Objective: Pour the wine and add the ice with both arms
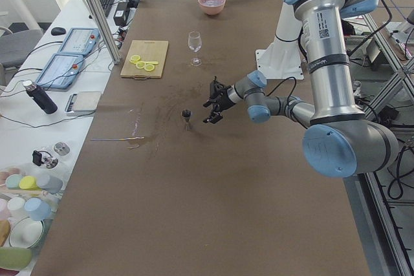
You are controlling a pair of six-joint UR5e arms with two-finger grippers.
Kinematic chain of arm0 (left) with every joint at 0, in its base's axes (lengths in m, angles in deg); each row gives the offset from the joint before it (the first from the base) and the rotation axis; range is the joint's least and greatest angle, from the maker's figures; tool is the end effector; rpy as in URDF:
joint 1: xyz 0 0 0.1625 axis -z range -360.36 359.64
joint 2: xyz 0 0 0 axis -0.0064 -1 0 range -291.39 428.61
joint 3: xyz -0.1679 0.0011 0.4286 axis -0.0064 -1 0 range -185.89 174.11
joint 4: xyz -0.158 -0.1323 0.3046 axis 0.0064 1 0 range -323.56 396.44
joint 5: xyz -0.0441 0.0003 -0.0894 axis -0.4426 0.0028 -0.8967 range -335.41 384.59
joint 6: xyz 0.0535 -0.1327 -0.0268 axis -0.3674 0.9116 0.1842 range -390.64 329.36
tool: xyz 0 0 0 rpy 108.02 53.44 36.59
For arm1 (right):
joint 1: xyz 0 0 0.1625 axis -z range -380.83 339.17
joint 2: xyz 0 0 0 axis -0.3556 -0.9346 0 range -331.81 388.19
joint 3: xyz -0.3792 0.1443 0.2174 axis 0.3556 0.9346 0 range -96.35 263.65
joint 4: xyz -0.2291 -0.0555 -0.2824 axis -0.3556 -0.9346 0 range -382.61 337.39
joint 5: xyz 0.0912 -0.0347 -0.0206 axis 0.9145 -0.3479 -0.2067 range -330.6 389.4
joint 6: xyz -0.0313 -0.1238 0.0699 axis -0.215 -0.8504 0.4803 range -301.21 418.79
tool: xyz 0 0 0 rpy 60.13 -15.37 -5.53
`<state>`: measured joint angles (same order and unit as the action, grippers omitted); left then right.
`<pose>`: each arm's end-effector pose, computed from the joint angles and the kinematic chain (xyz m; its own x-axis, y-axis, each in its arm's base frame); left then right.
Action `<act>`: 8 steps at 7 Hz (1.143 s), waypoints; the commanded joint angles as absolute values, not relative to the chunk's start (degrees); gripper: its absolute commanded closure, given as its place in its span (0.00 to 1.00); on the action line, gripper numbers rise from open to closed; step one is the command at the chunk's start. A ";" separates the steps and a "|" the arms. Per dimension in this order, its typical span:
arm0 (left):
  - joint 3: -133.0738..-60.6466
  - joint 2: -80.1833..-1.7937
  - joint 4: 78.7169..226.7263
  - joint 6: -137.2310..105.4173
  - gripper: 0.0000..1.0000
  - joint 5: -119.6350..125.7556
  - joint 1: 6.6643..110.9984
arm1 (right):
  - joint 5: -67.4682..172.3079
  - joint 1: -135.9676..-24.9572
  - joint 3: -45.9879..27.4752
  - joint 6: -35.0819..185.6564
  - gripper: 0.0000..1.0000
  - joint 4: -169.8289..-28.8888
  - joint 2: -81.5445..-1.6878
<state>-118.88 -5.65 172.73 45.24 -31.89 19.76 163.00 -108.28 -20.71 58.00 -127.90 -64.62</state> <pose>0.2758 -0.3286 0.5544 0.7130 -0.0446 -0.6998 0.5464 0.6608 0.5145 0.0148 -0.4071 0.6653 0.7248 -0.0009 0.6890 0.0543 0.9970 -0.0558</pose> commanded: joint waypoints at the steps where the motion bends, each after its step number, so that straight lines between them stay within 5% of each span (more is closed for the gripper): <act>1: -114.10 -7.15 179.23 45.30 0.03 -28.59 18.63 | 162.99 -108.28 -20.59 58.00 0.00 -127.91 -64.53; 8: -105.91 -13.48 179.97 45.39 0.05 -20.06 17.13 | 162.99 -108.28 -20.41 58.08 0.00 -127.91 -64.53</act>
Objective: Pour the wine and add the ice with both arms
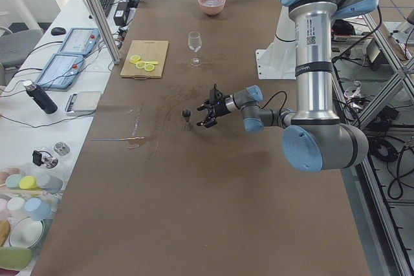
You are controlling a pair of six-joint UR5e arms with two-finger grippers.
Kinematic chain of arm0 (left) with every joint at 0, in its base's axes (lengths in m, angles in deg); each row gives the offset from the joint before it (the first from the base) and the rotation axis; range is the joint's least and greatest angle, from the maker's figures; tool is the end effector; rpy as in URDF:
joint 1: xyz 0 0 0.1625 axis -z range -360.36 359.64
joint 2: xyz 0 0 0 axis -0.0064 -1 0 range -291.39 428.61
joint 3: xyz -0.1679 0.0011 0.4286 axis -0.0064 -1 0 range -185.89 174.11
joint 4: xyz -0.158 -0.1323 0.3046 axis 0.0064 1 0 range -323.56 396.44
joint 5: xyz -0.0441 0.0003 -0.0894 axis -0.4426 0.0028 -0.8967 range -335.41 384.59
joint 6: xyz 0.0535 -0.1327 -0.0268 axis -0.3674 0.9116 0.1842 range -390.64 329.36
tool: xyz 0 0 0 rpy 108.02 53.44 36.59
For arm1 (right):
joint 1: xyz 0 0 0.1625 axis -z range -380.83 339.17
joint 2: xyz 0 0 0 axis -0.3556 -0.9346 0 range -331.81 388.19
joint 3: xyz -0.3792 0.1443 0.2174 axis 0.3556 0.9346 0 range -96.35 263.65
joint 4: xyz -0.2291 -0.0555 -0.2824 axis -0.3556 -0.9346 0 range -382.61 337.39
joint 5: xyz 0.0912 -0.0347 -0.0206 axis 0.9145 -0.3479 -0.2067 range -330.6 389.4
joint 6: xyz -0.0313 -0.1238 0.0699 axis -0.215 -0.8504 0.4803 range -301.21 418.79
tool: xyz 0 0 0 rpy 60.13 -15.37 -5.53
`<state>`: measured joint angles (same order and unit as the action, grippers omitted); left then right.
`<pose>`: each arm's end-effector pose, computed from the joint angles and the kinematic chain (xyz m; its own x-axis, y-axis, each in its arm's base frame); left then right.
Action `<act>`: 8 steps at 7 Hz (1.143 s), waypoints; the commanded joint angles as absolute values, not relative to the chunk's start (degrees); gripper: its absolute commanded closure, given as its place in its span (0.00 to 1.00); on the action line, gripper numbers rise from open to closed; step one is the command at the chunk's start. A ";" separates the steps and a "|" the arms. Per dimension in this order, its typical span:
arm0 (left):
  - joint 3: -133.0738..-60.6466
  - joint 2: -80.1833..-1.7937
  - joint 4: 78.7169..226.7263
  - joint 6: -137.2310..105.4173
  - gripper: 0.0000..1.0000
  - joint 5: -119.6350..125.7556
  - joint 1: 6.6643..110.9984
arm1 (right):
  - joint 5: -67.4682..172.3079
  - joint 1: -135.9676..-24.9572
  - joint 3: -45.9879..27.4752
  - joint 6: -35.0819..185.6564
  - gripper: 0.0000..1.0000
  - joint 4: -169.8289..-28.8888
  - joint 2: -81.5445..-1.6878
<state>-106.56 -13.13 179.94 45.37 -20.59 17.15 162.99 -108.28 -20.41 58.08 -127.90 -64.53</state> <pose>0.3273 -0.3506 0.5791 0.7050 -0.0426 -0.7079 0.6180 0.5267 0.5837 0.0148 -0.4076 0.6669 0.7251 0.0030 0.6887 0.0533 0.9967 -0.0604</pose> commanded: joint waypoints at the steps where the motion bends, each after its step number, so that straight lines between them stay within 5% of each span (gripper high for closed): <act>1: -105.39 -14.09 179.97 45.39 0.05 -18.75 17.13 | 162.99 -108.28 -20.41 58.08 0.00 -127.91 -64.53; 3: -99.17 -16.30 186.43 45.39 0.05 -14.17 17.13 | 162.99 -108.28 -20.41 58.08 0.00 -127.91 -64.53; 8: -98.44 -17.00 186.74 45.30 0.13 -14.96 17.04 | 162.90 -108.19 -20.32 58.08 0.00 -127.91 -64.53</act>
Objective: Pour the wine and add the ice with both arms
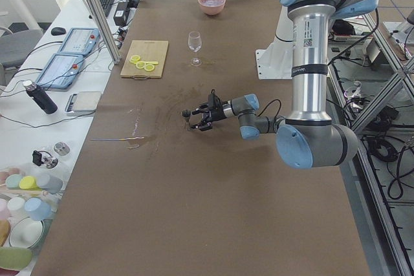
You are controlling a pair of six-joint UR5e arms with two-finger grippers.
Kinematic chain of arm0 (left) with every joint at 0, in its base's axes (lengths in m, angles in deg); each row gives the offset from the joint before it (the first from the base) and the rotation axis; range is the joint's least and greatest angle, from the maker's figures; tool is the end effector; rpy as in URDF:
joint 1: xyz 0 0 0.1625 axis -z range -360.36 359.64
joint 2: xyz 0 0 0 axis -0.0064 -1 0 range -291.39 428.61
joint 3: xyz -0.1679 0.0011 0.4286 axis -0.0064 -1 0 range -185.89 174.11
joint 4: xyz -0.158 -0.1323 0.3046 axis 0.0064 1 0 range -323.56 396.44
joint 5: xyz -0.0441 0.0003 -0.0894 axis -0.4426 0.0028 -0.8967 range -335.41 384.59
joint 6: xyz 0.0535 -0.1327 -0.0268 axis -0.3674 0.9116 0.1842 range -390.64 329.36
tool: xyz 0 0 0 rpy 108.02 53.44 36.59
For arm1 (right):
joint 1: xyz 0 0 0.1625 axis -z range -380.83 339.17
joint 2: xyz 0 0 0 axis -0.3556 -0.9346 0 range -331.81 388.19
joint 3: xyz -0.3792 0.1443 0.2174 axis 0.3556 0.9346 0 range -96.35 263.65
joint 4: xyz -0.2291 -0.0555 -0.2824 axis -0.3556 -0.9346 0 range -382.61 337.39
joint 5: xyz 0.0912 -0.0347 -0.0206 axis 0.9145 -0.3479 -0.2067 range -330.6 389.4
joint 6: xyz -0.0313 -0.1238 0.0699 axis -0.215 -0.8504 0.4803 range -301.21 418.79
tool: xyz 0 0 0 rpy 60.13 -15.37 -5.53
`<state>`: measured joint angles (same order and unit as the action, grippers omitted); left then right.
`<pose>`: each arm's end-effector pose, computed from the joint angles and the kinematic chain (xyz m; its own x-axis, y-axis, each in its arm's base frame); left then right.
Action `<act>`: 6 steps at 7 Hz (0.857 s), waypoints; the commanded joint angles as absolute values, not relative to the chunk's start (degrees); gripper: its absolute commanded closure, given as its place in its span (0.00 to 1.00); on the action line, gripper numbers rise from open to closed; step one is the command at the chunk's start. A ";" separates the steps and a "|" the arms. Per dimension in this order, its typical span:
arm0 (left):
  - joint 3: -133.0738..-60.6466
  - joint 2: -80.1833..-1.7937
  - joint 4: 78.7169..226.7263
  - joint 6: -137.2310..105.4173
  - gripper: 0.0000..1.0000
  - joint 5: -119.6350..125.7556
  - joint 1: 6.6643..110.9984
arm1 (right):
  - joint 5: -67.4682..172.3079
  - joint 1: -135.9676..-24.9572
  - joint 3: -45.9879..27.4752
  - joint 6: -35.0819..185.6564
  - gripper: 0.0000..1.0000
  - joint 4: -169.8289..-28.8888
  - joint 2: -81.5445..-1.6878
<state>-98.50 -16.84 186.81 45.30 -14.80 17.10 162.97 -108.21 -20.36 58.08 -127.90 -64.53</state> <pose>0.3430 -0.3656 0.5965 0.6834 -0.0534 -0.7280 0.6726 0.4337 0.5996 0.0143 -0.4076 0.6673 0.7254 0.0026 0.6884 0.0545 0.9966 -0.0613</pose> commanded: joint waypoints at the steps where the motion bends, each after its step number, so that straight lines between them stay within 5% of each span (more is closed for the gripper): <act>1: -98.44 -16.91 186.74 45.30 0.12 -15.04 17.04 | 162.99 -108.19 -20.32 58.08 0.00 -127.91 -64.53; 6: -97.31 -17.53 186.29 44.95 0.10 -15.13 17.74 | 162.99 -108.11 -20.24 58.08 0.00 -127.91 -64.45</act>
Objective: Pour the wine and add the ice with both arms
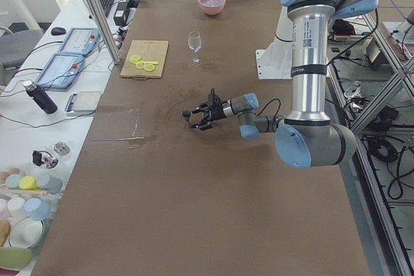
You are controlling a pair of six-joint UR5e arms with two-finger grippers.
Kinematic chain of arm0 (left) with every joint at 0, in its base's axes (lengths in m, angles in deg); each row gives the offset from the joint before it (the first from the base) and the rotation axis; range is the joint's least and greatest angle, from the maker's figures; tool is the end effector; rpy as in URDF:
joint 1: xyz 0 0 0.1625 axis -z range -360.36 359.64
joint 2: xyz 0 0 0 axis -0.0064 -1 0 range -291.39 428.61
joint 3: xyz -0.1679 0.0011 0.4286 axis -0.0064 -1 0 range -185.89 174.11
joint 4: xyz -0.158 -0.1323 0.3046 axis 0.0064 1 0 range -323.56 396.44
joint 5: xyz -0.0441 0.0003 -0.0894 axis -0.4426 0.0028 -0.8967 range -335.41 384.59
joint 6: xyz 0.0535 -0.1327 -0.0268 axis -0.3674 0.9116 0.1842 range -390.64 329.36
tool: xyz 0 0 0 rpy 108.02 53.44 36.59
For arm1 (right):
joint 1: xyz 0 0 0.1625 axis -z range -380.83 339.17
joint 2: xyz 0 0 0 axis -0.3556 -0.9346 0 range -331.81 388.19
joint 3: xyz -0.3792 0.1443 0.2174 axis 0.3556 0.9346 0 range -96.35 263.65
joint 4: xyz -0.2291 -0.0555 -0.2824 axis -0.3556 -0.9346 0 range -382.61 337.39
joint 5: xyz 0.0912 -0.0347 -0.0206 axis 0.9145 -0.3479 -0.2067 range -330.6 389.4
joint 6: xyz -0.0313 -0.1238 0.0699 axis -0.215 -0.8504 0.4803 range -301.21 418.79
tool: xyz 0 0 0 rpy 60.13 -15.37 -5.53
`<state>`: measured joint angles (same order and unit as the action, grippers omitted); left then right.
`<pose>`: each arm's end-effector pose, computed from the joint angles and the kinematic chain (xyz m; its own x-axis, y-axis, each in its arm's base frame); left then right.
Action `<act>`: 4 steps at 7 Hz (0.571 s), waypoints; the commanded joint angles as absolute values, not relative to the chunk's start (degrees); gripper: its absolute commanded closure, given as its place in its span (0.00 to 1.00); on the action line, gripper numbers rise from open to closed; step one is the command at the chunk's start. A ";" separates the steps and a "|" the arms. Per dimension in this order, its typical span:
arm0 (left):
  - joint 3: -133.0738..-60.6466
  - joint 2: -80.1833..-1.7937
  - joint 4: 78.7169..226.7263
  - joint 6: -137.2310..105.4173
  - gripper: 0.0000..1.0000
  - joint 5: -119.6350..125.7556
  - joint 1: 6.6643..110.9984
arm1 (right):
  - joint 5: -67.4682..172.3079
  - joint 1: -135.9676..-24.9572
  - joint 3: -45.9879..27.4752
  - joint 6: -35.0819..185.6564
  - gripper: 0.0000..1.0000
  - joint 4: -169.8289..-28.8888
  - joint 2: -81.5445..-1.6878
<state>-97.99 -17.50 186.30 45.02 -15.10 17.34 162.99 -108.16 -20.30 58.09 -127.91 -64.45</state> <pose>0.3474 -0.3684 0.5971 0.6905 -0.0544 -0.7213 0.6660 0.4369 0.6046 0.0139 -0.4083 0.6672 0.7251 0.0021 0.6886 0.0553 0.9966 -0.0612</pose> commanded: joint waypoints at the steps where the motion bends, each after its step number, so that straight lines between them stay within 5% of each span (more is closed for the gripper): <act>1: -96.60 -17.53 186.30 44.86 0.09 -15.13 17.83 | 162.99 -108.11 -20.24 58.17 0.00 -127.91 -64.45; 4: -96.42 -17.70 186.38 44.86 0.09 -15.13 18.79 | 162.99 -108.11 -20.15 58.17 0.00 -127.91 -64.53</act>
